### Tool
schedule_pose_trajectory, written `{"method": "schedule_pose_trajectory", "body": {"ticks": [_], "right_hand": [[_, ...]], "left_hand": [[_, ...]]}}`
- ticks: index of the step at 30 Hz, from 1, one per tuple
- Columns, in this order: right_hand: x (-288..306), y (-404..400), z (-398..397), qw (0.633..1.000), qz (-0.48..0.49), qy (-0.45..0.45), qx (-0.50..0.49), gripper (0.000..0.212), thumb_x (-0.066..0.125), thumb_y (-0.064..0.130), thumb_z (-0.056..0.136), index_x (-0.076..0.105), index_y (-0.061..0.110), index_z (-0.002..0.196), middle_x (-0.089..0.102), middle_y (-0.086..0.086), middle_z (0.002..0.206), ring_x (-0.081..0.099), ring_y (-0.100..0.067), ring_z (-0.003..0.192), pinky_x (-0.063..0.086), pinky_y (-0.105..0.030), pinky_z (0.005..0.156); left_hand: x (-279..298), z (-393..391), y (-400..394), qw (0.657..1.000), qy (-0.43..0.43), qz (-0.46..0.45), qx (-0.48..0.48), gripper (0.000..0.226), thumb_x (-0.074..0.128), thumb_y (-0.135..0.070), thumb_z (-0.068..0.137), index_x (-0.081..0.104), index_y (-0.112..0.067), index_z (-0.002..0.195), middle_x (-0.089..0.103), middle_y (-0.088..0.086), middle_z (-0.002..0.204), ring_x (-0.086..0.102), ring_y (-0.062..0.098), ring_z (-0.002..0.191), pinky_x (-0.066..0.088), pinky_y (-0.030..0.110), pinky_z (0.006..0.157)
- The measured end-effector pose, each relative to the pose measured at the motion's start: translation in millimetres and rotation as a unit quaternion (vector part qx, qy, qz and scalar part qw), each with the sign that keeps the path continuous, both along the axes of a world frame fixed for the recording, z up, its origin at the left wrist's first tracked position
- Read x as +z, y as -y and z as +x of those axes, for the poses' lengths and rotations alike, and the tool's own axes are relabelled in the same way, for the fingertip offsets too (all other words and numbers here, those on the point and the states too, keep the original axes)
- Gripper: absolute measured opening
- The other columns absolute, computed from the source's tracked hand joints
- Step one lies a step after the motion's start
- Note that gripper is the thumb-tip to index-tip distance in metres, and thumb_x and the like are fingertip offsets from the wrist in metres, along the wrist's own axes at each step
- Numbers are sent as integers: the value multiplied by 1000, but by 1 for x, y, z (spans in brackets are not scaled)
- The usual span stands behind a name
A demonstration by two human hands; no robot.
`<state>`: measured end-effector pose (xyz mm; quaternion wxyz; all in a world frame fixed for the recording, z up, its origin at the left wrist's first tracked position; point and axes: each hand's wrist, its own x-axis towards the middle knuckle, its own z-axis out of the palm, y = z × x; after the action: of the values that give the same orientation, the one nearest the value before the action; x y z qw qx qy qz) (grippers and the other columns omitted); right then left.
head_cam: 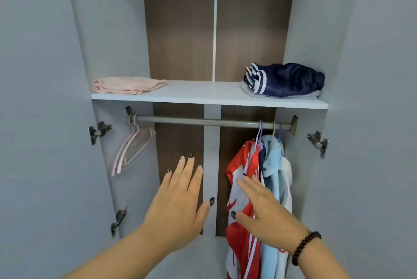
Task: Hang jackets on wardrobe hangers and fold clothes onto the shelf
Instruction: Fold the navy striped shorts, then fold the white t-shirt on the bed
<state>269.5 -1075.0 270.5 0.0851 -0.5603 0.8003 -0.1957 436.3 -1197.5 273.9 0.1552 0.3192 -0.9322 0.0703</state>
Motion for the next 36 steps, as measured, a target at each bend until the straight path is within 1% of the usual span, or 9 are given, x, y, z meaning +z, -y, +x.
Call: {"method": "schedule_pose_trajectory", "body": {"ticks": [5, 11, 16, 17, 19, 22, 25, 32, 36], "right_hand": [[-21, -14, 28, 998, 15, -6, 61, 75, 51, 41, 95, 4, 30, 153, -9, 11, 160, -15, -8, 145, 14, -36, 120], [-31, -50, 60, 987, 42, -23, 153, 73, 49, 41, 96, 4, 27, 153, -6, 8, 160, -13, -10, 146, 7, -35, 121], [-48, -86, 79, 971, 88, -9, 224, 72, 48, 43, 96, 6, 28, 153, -5, 11, 160, -8, -9, 147, 10, -31, 119], [-52, -91, 82, 969, 92, -1, 230, 72, 49, 45, 96, 8, 28, 153, -4, 12, 160, -5, -9, 147, 11, -30, 118], [-61, -101, 97, 960, 111, 33, 256, 72, 49, 47, 95, 11, 27, 153, 1, 13, 160, 4, -7, 146, 13, -26, 116], [-72, -111, 130, 936, 141, 65, 315, 68, 50, 46, 95, 17, 27, 152, 9, 15, 158, 10, -4, 144, 12, -16, 111], [-77, -113, 169, 916, 156, 72, 363, 66, 50, 44, 95, 20, 25, 151, 13, 15, 157, 14, -3, 143, 12, -12, 106], [-88, -117, 283, 846, 226, 165, 454, 49, 49, 46, 94, 38, 37, 141, 38, 18, 140, 33, 2, 132, 30, -18, 103], [-98, -122, 362, 820, 245, 153, 493, 45, 49, 44, 95, 40, 37, 139, 40, 19, 133, 37, 4, 124, 36, -13, 90]], "left_hand": [[-10, 36, -47, 997, 41, 11, 65, 69, 18, -51, 100, -9, -16, 153, -17, 8, 161, -20, 26, 147, 2, 45, 122], [-41, 74, -104, 988, 18, 57, 140, 71, 20, -51, 101, -10, -13, 153, -17, 12, 160, -17, 28, 148, 5, 43, 122], [-67, 110, -163, 972, 11, 104, 210, 78, -4, -59, 91, -12, -12, 153, -20, 12, 160, -17, 27, 148, 3, 40, 122], [-71, 117, -173, 968, 1, 124, 218, 77, -2, -59, 92, -11, -13, 153, -20, 11, 160, -17, 26, 148, 2, 39, 121], [-82, 137, -196, 950, -37, 198, 238, 71, 17, -55, 100, -9, -16, 154, -20, 6, 160, -15, 22, 148, 3, 36, 121], [-93, 177, -227, 897, -129, 317, 280, 74, 32, -51, 100, -8, -21, 154, -19, -1, 160, -11, 15, 149, 2, 30, 119], [-105, 225, -251, 878, -162, 300, 336, 73, 34, -48, 101, -6, -20, 155, -16, 0, 161, -8, 17, 149, 3, 29, 118], [-119, 337, -314, 812, -216, 332, 428, 70, 39, -45, 100, 0, -24, 155, -13, -8, 161, -5, 11, 149, 8, 27, 117], [-135, 407, -349, 775, -249, 332, 476, 69, 43, -41, 100, 6, -21, 155, -7, -4, 162, -2, 10, 149, 6, 25, 118]]}}
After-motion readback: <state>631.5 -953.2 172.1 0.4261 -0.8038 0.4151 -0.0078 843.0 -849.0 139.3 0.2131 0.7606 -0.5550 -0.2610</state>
